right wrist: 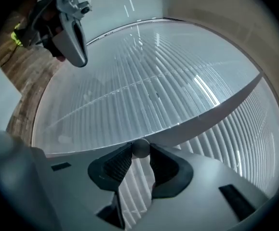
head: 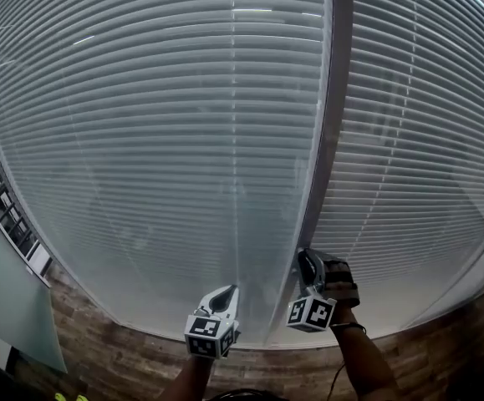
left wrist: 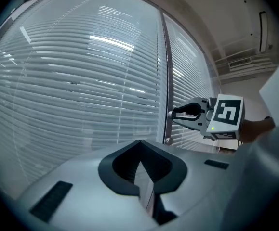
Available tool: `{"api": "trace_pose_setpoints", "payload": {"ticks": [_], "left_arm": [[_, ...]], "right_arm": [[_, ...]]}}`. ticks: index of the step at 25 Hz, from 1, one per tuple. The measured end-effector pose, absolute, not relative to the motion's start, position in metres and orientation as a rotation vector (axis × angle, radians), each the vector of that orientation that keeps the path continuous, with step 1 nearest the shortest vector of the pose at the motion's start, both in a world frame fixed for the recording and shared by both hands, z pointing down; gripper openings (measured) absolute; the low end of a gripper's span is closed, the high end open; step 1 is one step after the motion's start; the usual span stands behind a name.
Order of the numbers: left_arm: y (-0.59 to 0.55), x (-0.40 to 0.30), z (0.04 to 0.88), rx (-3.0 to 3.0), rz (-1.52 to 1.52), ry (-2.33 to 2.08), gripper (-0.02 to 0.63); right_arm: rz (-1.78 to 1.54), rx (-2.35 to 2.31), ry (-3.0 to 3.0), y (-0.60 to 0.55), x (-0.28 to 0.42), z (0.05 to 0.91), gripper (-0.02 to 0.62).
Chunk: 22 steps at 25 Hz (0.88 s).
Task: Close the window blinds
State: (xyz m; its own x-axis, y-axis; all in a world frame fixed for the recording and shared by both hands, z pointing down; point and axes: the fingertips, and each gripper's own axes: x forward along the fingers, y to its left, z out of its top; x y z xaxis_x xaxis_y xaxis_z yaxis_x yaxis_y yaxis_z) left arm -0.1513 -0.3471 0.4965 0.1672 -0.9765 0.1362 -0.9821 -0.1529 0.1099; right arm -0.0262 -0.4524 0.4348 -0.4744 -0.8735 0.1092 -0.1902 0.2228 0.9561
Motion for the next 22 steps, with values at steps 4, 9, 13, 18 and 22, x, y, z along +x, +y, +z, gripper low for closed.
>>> {"api": "trace_pose_setpoints", "payload": {"ticks": [4, 9, 13, 18, 22], "left_arm": [[-0.344, -0.149, 0.499, 2.268, 0.045, -1.921, 0.000], [-0.344, -0.146, 0.501, 2.266, 0.045, -1.921, 0.000], [-0.342, -0.145, 0.511, 2.269, 0.066, -1.920, 0.000], [-0.343, -0.150, 0.488, 2.235, 0.030, -1.958, 0.000], [-0.339, -0.144, 0.478, 2.257, 0.001, -1.963, 0.000]], "right_arm": [[-1.373, 0.906, -1.722, -0.450, -0.027, 0.444, 0.123], [-1.421, 0.886, -1.670, -0.453, -0.028, 0.452, 0.123], [-1.373, 1.003, -1.788, -0.442, -0.026, 0.453, 0.124], [-1.046, 1.176, -2.126, -0.430, -0.016, 0.434, 0.124], [-0.600, 1.208, -2.485, -0.416, -0.005, 0.439, 0.124]]}}
